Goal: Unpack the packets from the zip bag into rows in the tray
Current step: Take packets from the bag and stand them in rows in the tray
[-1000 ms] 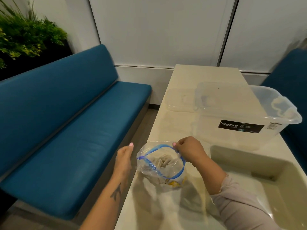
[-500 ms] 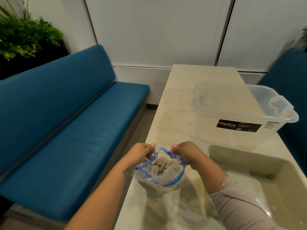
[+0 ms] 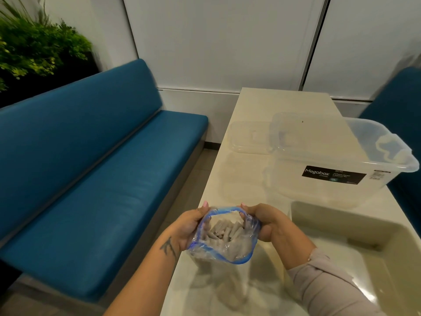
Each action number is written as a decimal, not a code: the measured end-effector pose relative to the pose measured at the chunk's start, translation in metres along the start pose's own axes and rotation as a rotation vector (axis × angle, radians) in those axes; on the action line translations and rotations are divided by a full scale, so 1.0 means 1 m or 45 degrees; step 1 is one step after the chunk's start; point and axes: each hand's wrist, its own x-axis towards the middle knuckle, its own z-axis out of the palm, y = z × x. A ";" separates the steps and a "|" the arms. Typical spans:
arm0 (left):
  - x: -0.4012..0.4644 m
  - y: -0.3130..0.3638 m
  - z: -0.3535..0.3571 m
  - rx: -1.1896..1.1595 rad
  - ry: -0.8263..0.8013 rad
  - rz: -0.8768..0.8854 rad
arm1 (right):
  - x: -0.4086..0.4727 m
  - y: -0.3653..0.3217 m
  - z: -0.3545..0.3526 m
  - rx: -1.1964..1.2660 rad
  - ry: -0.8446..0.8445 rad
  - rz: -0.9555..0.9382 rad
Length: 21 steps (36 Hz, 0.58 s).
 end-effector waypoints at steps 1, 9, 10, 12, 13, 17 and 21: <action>-0.002 0.000 0.000 -0.051 -0.007 -0.008 | -0.001 0.000 -0.001 0.018 -0.009 -0.001; 0.008 -0.014 -0.027 -0.413 0.030 -0.061 | -0.007 -0.001 0.007 -0.028 -0.084 -0.085; 0.008 -0.015 -0.026 -0.454 0.035 -0.048 | -0.007 -0.001 0.008 -0.063 -0.075 -0.115; 0.009 -0.017 -0.025 -0.539 0.040 -0.004 | -0.007 -0.002 0.009 -0.125 -0.012 -0.195; 0.007 -0.017 -0.021 -0.569 0.035 0.013 | -0.007 -0.002 0.009 -0.175 0.043 -0.240; 0.015 -0.025 -0.031 -0.659 0.152 0.040 | -0.003 0.004 0.007 -0.313 0.263 -0.420; 0.013 -0.029 -0.021 -0.645 0.160 0.021 | -0.007 0.016 0.009 -0.318 0.260 -0.416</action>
